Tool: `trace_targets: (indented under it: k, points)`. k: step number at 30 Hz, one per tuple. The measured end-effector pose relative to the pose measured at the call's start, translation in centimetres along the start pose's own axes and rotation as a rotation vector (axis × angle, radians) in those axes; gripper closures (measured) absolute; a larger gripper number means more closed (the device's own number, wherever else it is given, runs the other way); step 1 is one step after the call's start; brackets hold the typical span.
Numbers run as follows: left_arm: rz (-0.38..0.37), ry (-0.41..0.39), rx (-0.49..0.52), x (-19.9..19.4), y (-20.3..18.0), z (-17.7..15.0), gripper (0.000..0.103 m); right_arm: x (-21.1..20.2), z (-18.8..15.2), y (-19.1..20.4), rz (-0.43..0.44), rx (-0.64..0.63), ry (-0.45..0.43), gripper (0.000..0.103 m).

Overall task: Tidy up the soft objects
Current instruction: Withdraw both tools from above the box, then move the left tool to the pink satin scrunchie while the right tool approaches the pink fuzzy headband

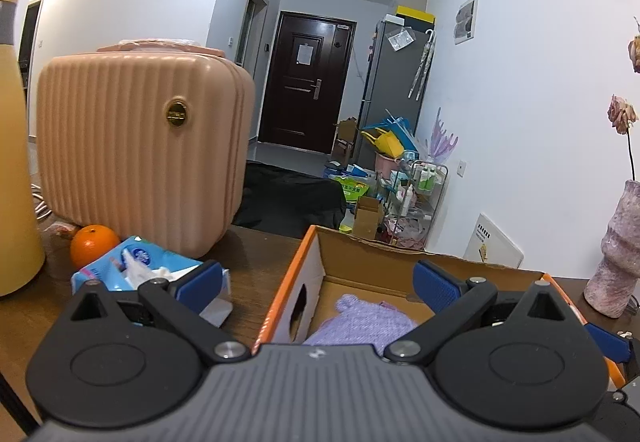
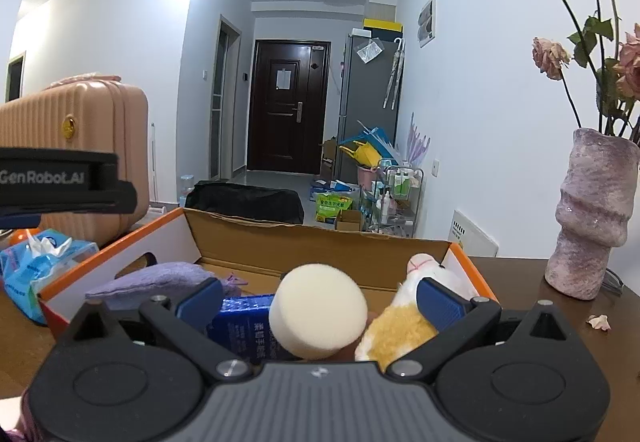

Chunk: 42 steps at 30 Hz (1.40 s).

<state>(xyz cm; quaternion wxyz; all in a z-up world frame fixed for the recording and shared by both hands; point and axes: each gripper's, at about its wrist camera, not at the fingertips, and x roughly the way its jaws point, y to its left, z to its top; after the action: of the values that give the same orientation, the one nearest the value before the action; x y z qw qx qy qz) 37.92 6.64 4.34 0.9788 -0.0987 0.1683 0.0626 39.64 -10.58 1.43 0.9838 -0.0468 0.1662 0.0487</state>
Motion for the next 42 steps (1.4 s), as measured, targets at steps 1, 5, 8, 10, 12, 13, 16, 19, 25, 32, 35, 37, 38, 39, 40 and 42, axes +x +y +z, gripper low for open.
trace_targets:
  k: [1,5,8,10,12,13,16,19,25,32,35,37,38,39,40,42]
  points:
    - [0.002,-0.001,-0.001,-0.2,0.1,0.0,0.000,-0.2,-0.1,-0.1,0.000,0.005,-0.001,0.000]
    - [0.006,-0.003,-0.004,-1.4,0.7,-0.2,0.000,-1.2,-0.3,-0.5,0.002,0.028,-0.005,0.000]
    - [0.015,-0.010,-0.002,-2.4,1.2,-0.4,0.000,-1.9,-0.6,-0.7,0.005,0.043,-0.005,0.000]
    - [0.019,-0.016,-0.002,-3.2,1.5,-0.6,0.000,-2.4,-0.7,-0.7,0.005,0.045,-0.009,0.000]
    - [0.022,-0.021,-0.003,-3.8,1.7,-0.6,0.000,-2.9,-0.9,-0.7,0.005,0.046,-0.015,0.000]
    - [0.024,-0.023,-0.001,-4.1,1.9,-0.7,0.000,-3.2,-1.0,-0.8,0.005,0.046,-0.018,0.000]
    - [0.030,-0.027,0.002,-4.9,2.2,-0.8,0.000,-4.0,-1.3,-0.7,0.007,0.046,-0.025,0.000]
    - [0.034,-0.026,0.006,-5.6,2.7,-1.1,0.000,-4.9,-1.6,-0.7,0.011,0.048,-0.031,0.000]
    - [0.041,-0.022,0.026,-7.3,3.1,-1.9,0.000,-6.5,-2.3,-0.6,0.014,0.046,-0.038,0.000]
    - [0.045,-0.018,0.040,-9.0,3.5,-2.6,0.000,-8.3,-3.2,-0.3,0.016,0.038,-0.034,0.000]
    - [0.048,-0.013,0.049,-9.6,3.7,-2.8,0.000,-8.9,-3.5,-0.3,0.018,0.032,-0.029,0.000]
    - [0.052,-0.011,0.054,-10.1,3.9,-3.1,0.000,-9.3,-3.7,-0.2,0.019,0.028,-0.027,0.000]
    - [0.053,-0.010,0.055,-10.3,4.1,-3.2,0.000,-9.6,-3.8,-0.2,0.020,0.027,-0.027,0.000]
    - [0.054,-0.009,0.056,-10.5,4.2,-3.3,0.000,-9.8,-3.9,-0.1,0.021,0.026,-0.025,0.000]
    - [0.055,-0.007,0.056,-10.6,4.2,-3.4,0.000,-10.0,-4.1,-0.1,0.022,0.025,-0.024,0.000]
    - [0.056,-0.003,0.058,-11.0,4.4,-3.6,0.000,-10.4,-4.2,0.0,0.023,0.022,-0.021,0.000]
